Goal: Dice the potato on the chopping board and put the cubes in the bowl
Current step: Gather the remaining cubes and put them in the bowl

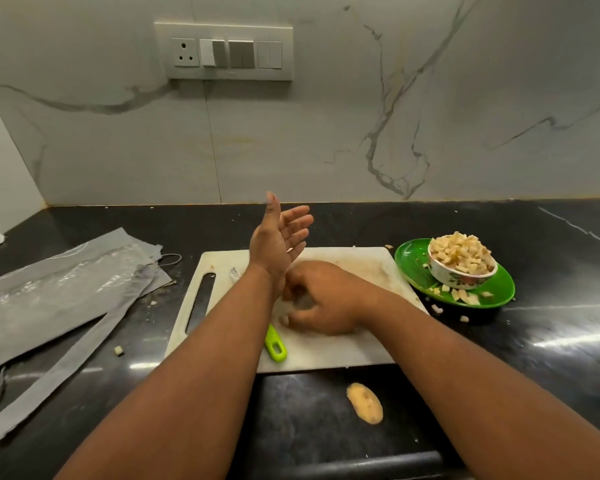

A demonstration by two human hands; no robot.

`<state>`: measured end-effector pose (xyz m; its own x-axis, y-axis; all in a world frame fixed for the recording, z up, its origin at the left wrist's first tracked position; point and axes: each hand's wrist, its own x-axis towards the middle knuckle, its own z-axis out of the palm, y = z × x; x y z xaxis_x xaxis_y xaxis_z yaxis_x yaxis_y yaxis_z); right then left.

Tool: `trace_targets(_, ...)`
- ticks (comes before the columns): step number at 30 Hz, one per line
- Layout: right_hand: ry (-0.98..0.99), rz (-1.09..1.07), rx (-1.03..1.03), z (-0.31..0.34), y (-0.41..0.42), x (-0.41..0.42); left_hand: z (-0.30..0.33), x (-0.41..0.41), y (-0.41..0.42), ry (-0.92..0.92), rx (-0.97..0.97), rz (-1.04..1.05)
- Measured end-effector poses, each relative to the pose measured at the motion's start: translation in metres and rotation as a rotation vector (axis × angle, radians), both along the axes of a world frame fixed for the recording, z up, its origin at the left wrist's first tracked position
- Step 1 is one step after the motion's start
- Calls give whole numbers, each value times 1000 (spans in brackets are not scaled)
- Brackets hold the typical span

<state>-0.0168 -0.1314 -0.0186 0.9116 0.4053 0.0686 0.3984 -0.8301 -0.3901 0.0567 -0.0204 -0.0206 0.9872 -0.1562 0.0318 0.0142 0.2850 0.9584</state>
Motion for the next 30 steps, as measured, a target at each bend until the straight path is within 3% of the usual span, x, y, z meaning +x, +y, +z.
trace_targets(4, 50, -21, -12, 10, -35, -13, -2, 2, -5, 13, 19, 3)
trace_targets(7, -72, -366, 112, 15, -59, 1, -3, 1, -9, 2, 48, -1)
trace_targets(10, -29, -644, -62, 12, -60, 27, -2, 0, -10, 0, 76, -4)
trace_targets(13, 5, -585, -177, 10, -48, 30, -2, 0, -10, 0, 85, -6)
trace_targets(18, 203, -187, -72, 26, -29, -21, -2, -1, -12, -19, 127, -14)
trace_targets(21, 162, -289, -64, 36, -48, -34, -6, -2, -16, -82, 194, -18)
trace_targets(24, 274, -331, -274, 36, -58, -41, -11, -3, -18, -121, 253, -45)
trace_targets(30, 86, -298, 22, 7, -31, -23, -13, -4, -18, -117, 263, -79)
